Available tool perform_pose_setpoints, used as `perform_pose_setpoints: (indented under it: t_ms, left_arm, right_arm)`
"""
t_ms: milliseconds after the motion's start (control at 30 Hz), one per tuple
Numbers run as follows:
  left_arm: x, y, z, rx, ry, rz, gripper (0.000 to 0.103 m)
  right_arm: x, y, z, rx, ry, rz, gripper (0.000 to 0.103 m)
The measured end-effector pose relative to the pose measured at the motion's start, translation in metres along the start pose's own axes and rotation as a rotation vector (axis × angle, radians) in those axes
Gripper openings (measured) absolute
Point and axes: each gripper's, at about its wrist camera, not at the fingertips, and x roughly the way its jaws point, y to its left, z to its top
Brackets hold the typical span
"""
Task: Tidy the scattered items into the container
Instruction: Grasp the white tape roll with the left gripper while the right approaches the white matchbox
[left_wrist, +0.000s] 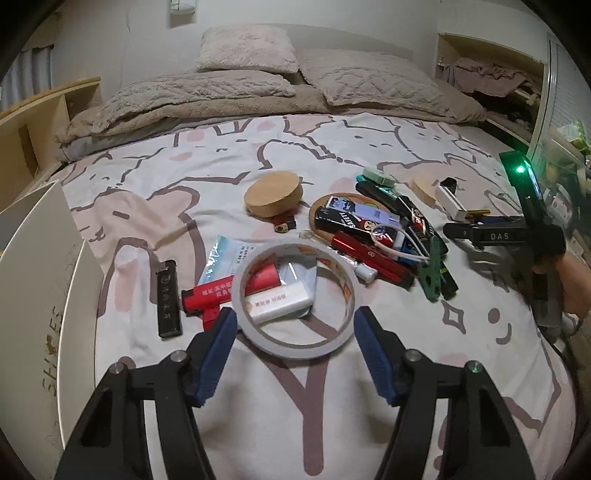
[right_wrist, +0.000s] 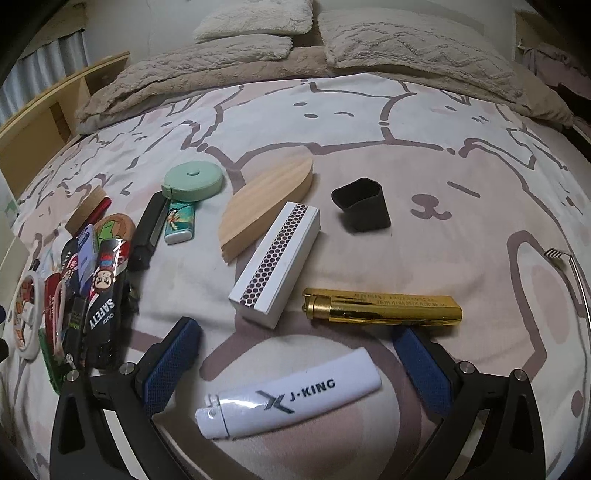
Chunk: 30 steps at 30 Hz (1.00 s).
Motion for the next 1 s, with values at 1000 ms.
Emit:
perform_pose_setpoints:
  t_ms: [1000]
  left_arm:
    - [0.062, -0.012, 0.008, 0.049, 0.064, 0.100, 0.103]
  right_arm:
    - [-0.014, 0.009, -0.003, -0.040, -0.059, -0.084, 0.103]
